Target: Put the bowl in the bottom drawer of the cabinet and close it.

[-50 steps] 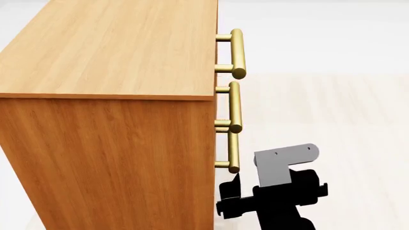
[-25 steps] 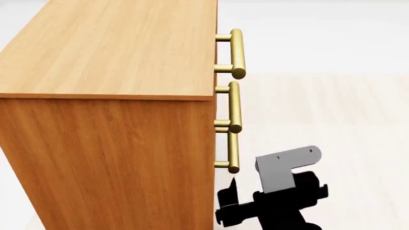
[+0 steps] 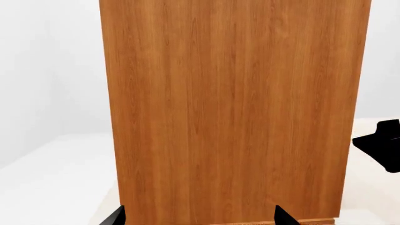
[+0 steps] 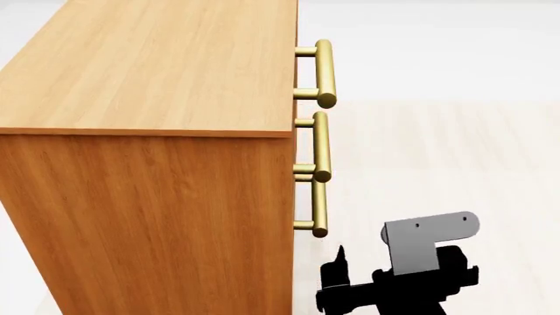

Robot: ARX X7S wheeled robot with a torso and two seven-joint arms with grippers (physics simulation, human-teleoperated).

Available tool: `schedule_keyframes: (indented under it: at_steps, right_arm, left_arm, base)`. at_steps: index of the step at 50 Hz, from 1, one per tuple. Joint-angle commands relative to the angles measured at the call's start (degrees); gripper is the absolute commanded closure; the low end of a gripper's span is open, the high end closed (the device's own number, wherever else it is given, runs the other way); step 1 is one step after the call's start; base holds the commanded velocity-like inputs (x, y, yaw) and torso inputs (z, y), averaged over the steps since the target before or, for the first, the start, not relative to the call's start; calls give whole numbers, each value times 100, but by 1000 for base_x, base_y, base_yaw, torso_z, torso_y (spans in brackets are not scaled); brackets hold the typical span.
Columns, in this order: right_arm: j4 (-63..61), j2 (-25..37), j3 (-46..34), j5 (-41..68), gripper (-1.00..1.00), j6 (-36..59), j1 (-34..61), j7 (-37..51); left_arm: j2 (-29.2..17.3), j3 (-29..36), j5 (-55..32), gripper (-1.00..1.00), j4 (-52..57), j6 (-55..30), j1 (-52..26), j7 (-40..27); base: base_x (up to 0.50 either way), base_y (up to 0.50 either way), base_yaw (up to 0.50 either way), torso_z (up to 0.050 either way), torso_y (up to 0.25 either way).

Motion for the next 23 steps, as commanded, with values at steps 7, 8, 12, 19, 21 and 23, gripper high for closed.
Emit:
schedule_keyframes:
  at_steps: [7,8,12,19,21,23]
  right_arm:
    - [-918,301,554,68,-100,352,-276,492]
    - [-1049,318,614,88,-100,443,-275,534]
    - [-1317,361,701,158,-100,596,-313,555]
    - [-1765,417,775,188,-100,819,-367,659]
    - [-1931,440,787,194,-100,925,-366,697]
    - [-2017,438,832,217,-100,1023,-323,736]
  left_arm:
    - [-115,44,108,-100,374,-70,128,-41]
    - [-138,39,117,-100,448,-96,142,-50]
    - [-191,41,216,-100,612,-175,183,-83]
    - [-308,31,297,-100,975,-298,263,-119]
    - [-345,11,333,-100,1101,-333,291,-148]
    - [-369,5,359,-100,1176,-371,311,-164]
  base:
    - [0,0,0,0,0]
    - [0,0,0,0,0]
    - [0,0,0,0,0]
    - [0,0,0,0,0]
    - [0,0,0,0,0]
    - [0,0,0,0,0]
